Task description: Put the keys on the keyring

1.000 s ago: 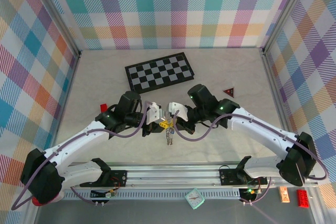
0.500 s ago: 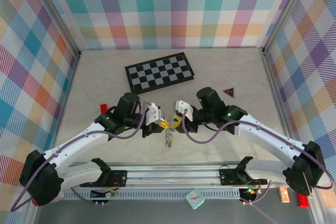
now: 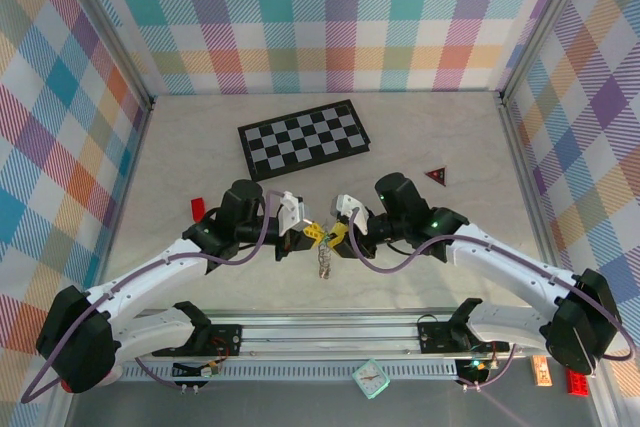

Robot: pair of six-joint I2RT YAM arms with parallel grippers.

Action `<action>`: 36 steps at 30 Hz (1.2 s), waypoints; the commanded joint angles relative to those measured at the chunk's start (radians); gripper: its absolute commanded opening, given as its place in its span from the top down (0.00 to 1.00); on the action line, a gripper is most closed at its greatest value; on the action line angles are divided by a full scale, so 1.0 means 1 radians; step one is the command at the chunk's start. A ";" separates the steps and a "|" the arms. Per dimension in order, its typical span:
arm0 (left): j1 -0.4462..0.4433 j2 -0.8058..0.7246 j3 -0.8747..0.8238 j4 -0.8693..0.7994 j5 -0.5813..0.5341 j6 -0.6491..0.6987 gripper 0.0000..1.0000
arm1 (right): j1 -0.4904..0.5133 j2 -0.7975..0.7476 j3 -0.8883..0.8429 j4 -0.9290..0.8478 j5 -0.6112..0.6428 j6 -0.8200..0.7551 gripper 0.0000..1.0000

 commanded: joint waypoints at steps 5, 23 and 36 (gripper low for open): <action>-0.011 -0.031 -0.024 0.105 0.018 -0.054 1.00 | 0.002 0.017 -0.004 -0.006 -0.014 -0.007 0.91; -0.011 -0.056 -0.064 0.169 0.007 -0.044 1.00 | 0.002 -0.038 -0.028 0.027 0.015 0.000 0.72; -0.011 -0.059 -0.069 0.170 0.044 -0.015 1.00 | -0.003 -0.063 -0.051 0.174 0.018 0.084 0.71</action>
